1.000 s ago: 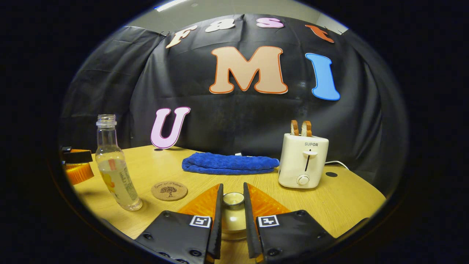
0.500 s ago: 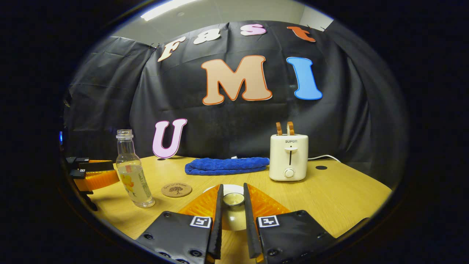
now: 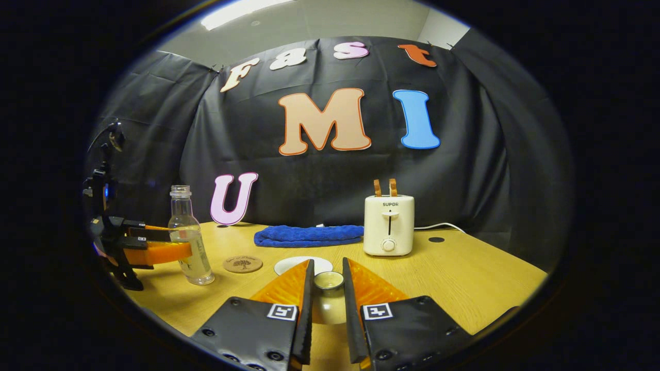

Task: Open the teacup lid with one hand, grasp the water bottle and pour water into the teacup with the other hand; after pouring, place the water bottle on the coaster and then close the teacup lid.

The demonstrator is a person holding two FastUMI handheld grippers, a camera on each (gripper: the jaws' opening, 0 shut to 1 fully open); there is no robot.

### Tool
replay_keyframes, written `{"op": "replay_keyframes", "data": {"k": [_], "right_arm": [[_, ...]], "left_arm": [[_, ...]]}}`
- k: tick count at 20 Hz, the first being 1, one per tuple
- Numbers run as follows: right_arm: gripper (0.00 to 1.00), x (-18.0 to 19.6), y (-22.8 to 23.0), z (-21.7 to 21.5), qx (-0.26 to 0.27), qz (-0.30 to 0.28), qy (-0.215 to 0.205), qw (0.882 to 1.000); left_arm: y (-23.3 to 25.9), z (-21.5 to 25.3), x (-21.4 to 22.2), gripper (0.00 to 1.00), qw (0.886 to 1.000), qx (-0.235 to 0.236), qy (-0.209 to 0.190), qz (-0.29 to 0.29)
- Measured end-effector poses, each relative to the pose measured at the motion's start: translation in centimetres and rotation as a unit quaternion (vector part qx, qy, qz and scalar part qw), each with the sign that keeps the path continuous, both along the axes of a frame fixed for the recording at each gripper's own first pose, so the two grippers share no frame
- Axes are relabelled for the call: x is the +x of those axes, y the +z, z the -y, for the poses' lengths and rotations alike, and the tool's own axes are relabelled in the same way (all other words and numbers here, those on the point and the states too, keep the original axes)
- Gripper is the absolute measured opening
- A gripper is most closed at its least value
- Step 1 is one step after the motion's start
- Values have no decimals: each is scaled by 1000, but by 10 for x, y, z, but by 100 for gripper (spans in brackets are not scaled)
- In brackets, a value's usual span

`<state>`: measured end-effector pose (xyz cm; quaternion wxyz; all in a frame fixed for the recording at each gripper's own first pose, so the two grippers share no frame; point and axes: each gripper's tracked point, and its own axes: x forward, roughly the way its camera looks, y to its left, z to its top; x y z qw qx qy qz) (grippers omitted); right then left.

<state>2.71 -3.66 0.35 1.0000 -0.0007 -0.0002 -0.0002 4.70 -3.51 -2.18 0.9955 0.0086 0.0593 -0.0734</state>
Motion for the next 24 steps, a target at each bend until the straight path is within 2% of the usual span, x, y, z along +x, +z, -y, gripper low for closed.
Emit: {"op": "replay_keyframes", "data": {"k": [7,9,11,15,20,22,24], "right_arm": [[31,-12,2,28,-1,2,-28,1000],[32,-16,1,30,-2,2,-30,1000],[32,-18,2,31,-2,2,-29,1000],[31,-22,2,33,-1,2,-26,1000],[31,-24,2,42,-2,3,-42,999],[31,-25,2,44,-2,2,-44,999],[31,-25,2,45,-2,3,-45,999]], "left_arm": [[-21,4,17,95,998,14,-6,-67],[-23,-1,18,88,997,21,6,-73],[-21,-3,19,76,997,24,13,-73],[-23,-4,20,72,996,37,28,-73],[-20,-11,32,70,985,144,50,-87],[-14,-13,39,71,974,201,57,-85],[-9,-15,47,70,959,262,64,-89]]}}
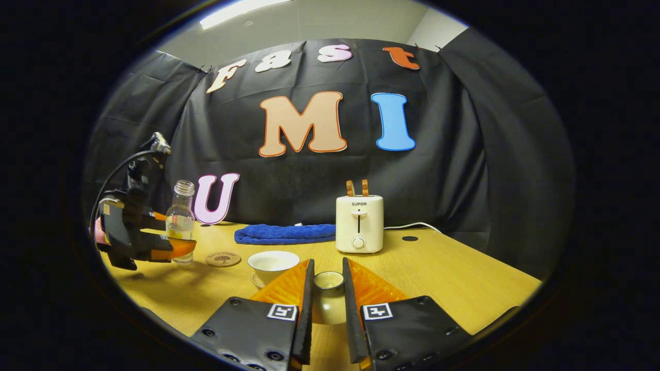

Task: Open the teacup lid with one hand, grasp the water bottle and pour water into the teacup with the other hand; after pouring, place the water bottle on the coaster and then close the teacup lid.

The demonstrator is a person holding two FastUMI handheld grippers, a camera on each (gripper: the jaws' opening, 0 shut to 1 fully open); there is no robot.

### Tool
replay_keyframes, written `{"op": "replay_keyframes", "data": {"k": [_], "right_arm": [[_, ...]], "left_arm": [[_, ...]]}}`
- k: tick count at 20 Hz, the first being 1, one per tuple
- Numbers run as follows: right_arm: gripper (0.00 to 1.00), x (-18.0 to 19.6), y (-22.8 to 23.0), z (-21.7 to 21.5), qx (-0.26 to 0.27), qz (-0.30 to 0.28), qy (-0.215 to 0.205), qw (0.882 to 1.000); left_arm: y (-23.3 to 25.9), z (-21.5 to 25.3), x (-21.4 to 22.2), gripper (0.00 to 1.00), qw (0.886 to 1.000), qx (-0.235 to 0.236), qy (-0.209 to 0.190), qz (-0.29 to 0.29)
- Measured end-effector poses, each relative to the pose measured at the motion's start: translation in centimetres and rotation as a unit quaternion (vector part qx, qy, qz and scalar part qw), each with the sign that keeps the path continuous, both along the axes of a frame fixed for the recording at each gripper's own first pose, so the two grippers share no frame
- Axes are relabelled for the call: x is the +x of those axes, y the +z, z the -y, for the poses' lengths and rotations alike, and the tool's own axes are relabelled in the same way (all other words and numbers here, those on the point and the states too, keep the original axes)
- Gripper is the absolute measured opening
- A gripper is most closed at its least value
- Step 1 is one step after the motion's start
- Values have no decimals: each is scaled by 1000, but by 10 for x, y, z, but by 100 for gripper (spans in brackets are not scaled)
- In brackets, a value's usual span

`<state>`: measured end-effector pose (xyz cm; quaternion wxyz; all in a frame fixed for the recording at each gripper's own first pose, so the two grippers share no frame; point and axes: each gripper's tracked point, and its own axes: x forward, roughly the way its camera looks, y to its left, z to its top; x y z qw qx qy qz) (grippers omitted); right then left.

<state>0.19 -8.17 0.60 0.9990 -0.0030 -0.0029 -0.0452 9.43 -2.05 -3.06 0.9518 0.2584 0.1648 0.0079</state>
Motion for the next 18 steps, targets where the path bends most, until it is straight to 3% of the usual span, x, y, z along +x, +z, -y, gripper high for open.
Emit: {"op": "replay_keyframes", "data": {"k": [4,10,18], "right_arm": [[32,-1,0,11,0,0,-12,1000],[32,-4,0,19,0,-1,-16,1000],[31,-3,0,24,0,-2,-14,1000]], "left_arm": [[4,-1,15,71,993,113,0,-21],[1,2,24,71,961,273,-22,-36],[-5,12,39,71,928,364,-52,-57]]}}
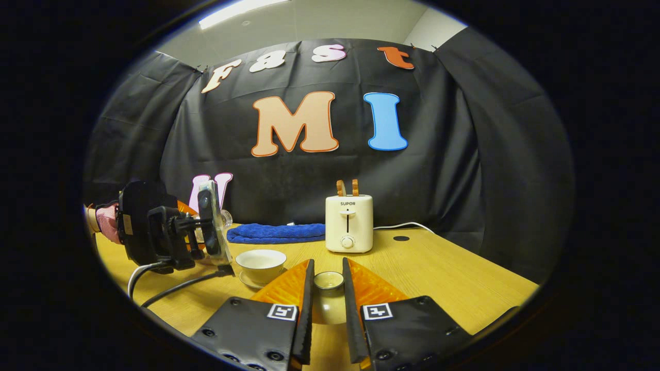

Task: Open the teacup lid with one hand, grasp the water bottle and pour water into the teacup with the other hand; after pouring, place the water bottle on the coaster and then close the teacup lid.

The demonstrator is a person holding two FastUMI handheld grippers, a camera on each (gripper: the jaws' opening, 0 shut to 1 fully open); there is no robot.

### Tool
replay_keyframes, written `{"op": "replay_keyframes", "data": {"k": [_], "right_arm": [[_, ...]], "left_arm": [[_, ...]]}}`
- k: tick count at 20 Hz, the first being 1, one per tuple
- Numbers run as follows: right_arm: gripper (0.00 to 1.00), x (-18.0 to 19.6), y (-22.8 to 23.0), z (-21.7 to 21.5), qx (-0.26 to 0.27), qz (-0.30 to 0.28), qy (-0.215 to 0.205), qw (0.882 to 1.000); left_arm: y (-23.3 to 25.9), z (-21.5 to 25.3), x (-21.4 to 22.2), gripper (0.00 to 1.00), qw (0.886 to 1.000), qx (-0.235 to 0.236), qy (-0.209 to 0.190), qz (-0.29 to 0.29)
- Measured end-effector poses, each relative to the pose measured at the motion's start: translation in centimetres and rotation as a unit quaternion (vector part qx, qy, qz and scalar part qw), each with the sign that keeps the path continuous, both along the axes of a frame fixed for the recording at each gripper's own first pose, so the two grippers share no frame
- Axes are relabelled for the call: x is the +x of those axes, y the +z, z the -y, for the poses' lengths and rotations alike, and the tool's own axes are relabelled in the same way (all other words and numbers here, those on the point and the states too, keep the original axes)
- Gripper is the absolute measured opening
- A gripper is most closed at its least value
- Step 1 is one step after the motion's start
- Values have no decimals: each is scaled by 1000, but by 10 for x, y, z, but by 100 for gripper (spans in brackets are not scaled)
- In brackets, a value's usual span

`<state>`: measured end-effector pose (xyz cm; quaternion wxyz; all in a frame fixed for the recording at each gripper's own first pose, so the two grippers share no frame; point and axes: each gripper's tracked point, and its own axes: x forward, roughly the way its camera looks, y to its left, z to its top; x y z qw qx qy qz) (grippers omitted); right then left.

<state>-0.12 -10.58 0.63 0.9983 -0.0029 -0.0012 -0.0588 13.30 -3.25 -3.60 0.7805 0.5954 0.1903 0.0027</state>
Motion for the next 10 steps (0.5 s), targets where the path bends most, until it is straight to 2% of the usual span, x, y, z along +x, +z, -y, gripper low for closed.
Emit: {"op": "replay_keyframes", "data": {"k": [10], "right_arm": [[32,-1,1,18,-1,2,-20,1000]], "left_arm": [[14,4,9,71,992,120,-37,-5]]}}
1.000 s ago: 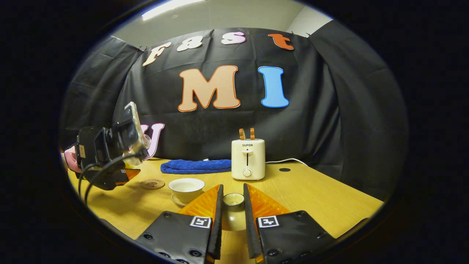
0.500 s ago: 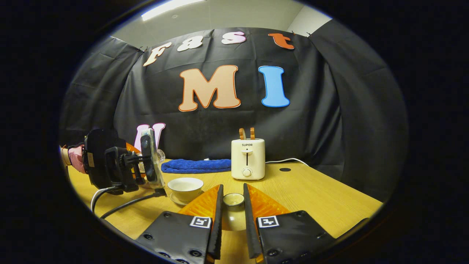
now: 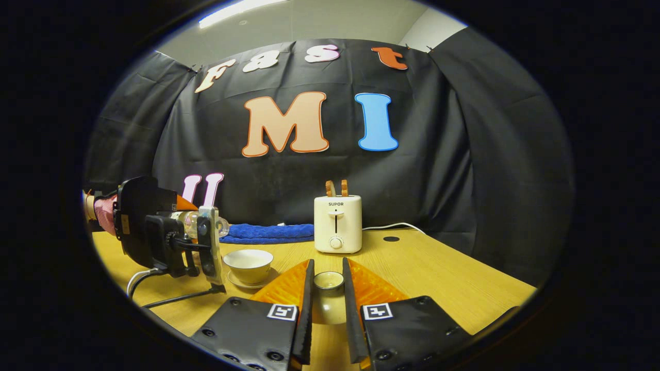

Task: Open the teacup lid with one hand, grasp the water bottle and pour water into the teacup with the other hand; after pouring, place the water bottle on the coaster and then close the teacup lid.

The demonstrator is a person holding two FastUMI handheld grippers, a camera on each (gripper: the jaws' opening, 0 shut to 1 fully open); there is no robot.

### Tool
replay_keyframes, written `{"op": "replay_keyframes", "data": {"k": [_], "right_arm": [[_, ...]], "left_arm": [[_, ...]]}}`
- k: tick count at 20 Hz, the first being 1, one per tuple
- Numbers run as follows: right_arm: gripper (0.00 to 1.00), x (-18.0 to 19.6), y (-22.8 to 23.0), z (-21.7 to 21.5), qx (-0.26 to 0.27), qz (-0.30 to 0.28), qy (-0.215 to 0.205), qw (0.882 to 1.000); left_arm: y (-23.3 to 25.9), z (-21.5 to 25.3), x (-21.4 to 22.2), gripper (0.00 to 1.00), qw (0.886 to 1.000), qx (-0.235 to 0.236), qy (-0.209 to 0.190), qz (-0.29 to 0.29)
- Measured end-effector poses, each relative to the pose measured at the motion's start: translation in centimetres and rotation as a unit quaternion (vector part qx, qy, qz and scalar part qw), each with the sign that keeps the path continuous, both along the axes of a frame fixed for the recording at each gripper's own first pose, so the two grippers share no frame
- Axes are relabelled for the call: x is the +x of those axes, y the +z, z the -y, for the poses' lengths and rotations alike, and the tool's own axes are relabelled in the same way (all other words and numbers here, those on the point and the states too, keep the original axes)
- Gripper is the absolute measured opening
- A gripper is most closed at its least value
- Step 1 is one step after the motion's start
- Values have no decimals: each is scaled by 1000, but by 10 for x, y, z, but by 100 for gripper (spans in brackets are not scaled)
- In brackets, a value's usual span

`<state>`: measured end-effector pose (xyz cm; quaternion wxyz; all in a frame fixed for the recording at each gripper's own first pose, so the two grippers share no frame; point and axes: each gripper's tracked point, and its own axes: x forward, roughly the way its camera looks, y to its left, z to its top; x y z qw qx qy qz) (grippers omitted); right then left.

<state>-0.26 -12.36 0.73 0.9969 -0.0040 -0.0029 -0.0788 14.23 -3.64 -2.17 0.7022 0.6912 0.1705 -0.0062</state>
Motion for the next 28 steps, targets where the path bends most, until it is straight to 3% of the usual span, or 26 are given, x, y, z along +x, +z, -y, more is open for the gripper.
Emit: {"op": "replay_keyframes", "data": {"k": [4,28], "right_arm": [[32,0,0,1,0,0,0,1000],[31,0,0,1,0,-1,0,1000]], "left_arm": [[2,2,1,71,999,38,-9,-5],[23,13,3,71,986,158,-40,-19]]}}
